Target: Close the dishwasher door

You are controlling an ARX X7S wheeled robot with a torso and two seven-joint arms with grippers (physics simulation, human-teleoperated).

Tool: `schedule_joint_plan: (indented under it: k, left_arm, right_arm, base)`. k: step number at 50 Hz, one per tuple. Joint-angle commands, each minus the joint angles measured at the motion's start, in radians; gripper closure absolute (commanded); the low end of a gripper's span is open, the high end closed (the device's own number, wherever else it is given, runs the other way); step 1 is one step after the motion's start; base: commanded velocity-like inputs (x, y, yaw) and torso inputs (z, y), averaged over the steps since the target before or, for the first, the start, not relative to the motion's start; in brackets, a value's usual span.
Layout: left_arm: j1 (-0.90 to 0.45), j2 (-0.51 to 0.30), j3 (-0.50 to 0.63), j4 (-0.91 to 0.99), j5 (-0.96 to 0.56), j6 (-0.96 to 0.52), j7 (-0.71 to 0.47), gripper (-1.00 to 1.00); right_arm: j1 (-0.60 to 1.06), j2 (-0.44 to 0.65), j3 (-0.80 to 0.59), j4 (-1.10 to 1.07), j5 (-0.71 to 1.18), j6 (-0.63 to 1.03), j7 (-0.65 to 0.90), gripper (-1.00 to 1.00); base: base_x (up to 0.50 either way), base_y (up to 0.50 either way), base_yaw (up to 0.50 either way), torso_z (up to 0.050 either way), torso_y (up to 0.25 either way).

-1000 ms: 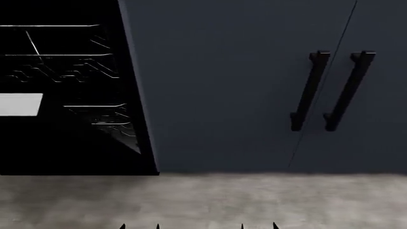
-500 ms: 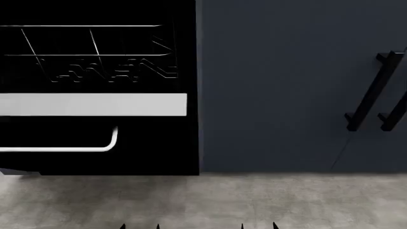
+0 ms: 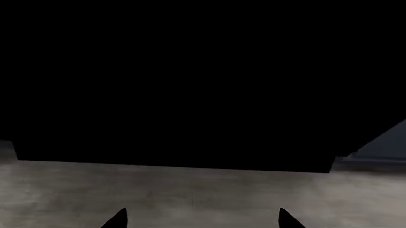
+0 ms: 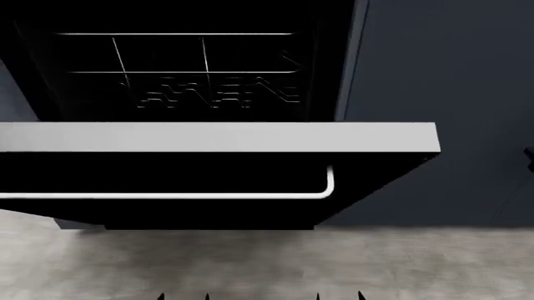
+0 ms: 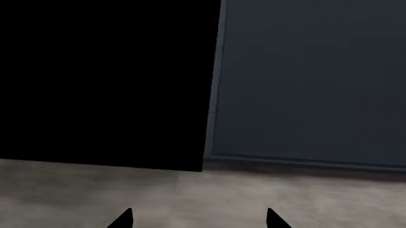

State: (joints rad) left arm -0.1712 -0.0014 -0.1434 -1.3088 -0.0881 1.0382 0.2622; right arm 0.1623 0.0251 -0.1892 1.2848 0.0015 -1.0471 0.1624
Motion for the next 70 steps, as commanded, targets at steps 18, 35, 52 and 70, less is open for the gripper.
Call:
schedule_joint_plan:
  k: [18,35,52,70]
  left_arm:
    - [0.0,0.0,-0.003,0.0,0.0,0.0,0.002,-1.0]
    - [-0.001,0.0,-0.002,0.0,-0.002,0.0,0.003,-1.0]
    - [0.0,0.0,-0.001,0.0,-0.004,0.001,0.004,-1.0]
    - [-0.001,0.0,-0.001,0.0,-0.004,0.001,0.005,-1.0]
  right_arm:
    - [0.001,0.0,-0.002,0.001,0.0,0.0,0.002,-1.0]
    - [0.004,-0.003,0.018,0.008,0.002,0.0,-0.014,-1.0]
    - [-0.01,-0.003,0.027,-0.023,0.0,0.0,-0.028,-1.0]
    - [-0.01,-0.003,0.028,-0.025,0.0,0.0,-0.03,-1.0]
  base:
    - [0.0,0.5,0.0,0.0,0.0]
    - [0.0,0.21,0.0,0.0,0.0]
    - [0.09,0.0,0.0,0.0,0.0]
    - [0.2,0.0,0.0,0.0,0.0]
